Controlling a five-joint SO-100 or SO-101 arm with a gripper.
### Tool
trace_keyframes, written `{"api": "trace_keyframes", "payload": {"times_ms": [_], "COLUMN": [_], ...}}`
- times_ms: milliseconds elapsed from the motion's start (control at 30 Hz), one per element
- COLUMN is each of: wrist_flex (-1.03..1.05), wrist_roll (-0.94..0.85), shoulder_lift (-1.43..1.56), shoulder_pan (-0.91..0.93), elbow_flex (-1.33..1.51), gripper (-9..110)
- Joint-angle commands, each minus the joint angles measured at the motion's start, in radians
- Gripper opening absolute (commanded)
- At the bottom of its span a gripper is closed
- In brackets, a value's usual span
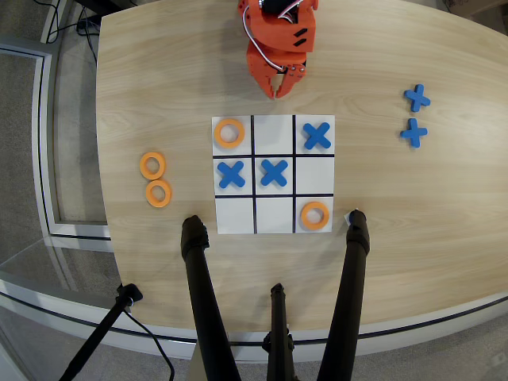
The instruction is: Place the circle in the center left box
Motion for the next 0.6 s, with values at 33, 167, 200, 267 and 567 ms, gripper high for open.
{"api": "trace_keyframes", "payload": {"times_ms": [33,167,200,267,567], "wrist_flex": [0.005,0.006,0.006,0.006,0.006], "wrist_roll": [0.002,0.005,0.005,0.005,-0.002], "shoulder_lift": [-0.008,-0.008,-0.008,-0.008,-0.011], "shoulder_pan": [-0.012,-0.071,-0.071,-0.066,-0.028], "elbow_flex": [0.055,0.055,0.055,0.055,0.055], "gripper": [0,0,0,0,0]}}
